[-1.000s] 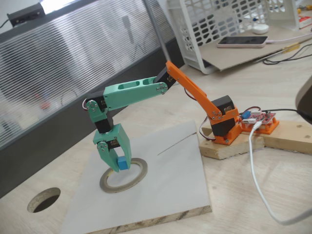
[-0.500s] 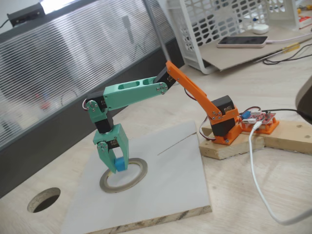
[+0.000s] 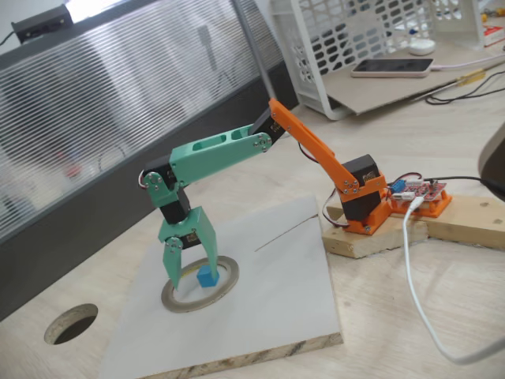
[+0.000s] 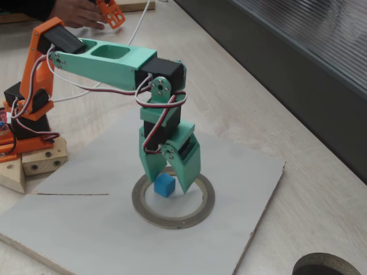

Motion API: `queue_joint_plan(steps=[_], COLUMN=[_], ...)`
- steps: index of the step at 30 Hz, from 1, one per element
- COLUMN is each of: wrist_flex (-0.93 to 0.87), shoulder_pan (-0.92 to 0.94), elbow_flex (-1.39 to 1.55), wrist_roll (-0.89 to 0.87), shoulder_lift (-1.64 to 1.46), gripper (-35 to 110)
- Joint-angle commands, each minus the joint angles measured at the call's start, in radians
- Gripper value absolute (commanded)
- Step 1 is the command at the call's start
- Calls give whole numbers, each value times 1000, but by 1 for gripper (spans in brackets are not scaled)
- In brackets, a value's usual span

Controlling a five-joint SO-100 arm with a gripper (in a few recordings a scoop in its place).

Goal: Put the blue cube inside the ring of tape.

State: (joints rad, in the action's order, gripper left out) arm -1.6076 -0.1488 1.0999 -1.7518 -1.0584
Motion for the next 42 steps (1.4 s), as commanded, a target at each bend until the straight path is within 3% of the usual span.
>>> queue_joint_plan(steps=[1,19,38,42], wrist_flex=[-6,-15,-17,-17], shoulder_pan=[-14,-14,-12,-12], elbow_flex=[5,5,6,6], wrist_roll=[-8,-5,-3,-3], shoulder_lift=[-26,-35,-319,-319], gripper=[49,48,48,41])
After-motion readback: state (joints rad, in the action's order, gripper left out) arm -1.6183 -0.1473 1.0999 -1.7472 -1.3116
